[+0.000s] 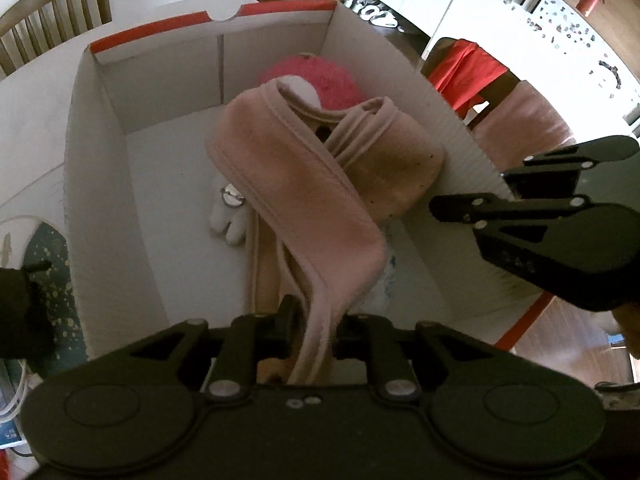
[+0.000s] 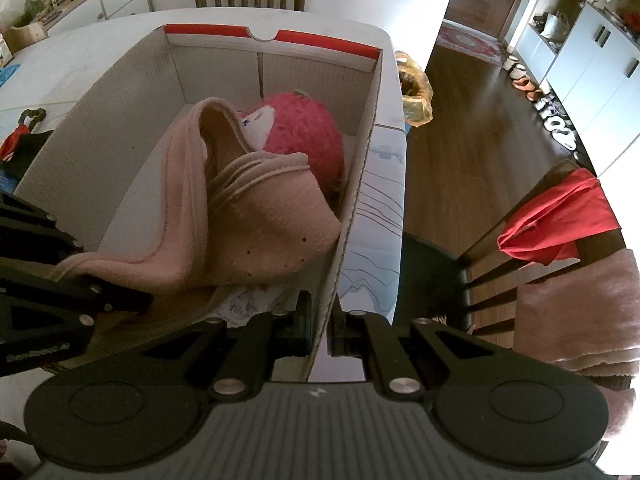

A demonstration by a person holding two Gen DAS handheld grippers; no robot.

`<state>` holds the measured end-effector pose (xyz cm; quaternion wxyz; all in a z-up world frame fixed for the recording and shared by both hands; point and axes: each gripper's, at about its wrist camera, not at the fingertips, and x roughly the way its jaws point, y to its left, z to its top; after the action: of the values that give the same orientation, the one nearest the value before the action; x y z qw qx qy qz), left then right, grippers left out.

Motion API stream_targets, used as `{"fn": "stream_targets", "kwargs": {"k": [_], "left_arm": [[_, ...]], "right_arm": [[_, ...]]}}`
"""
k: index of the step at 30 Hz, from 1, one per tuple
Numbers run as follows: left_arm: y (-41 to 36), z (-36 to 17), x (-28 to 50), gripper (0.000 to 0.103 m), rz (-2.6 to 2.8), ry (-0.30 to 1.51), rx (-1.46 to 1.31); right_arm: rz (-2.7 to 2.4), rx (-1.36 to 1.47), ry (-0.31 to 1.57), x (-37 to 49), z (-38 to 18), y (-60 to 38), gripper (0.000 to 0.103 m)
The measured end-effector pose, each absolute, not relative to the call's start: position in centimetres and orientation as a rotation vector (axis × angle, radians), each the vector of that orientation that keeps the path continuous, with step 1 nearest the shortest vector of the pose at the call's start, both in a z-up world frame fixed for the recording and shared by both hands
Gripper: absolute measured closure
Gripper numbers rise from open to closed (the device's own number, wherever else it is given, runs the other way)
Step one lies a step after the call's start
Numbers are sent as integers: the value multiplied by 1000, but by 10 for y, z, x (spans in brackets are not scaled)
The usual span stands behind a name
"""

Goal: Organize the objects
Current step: 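Open the left gripper to drop the towel inside the box, then move the left gripper back to the pile over the black cloth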

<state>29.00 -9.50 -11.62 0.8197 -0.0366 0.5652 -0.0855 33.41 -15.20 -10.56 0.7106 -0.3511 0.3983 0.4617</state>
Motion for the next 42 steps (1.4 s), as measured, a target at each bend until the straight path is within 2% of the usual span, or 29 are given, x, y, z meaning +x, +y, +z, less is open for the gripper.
{"fn": "stream_targets", "kwargs": {"k": [4, 7, 13, 22, 33, 42], "left_arm": [[-96, -120, 293, 84, -173, 1210, -75], [-95, -117, 291, 78, -175, 1199, -77], [-99, -106, 288, 47, -178, 1153, -86], [-100, -74, 275, 21, -170, 1054, -86], [-84, -46, 257, 5, -98, 968, -101], [-53, -29, 241, 2, 7, 913, -165]], "right_arm": [[1022, -780, 883, 336, -107, -152, 96], [1021, -782, 882, 336, -107, -152, 96], [1020, -778, 887, 336, -107, -151, 96], [1022, -780, 886, 336, -107, -151, 96], [1025, -785, 883, 336, -107, -152, 96], [1028, -789, 885, 337, -106, -151, 96]]}}
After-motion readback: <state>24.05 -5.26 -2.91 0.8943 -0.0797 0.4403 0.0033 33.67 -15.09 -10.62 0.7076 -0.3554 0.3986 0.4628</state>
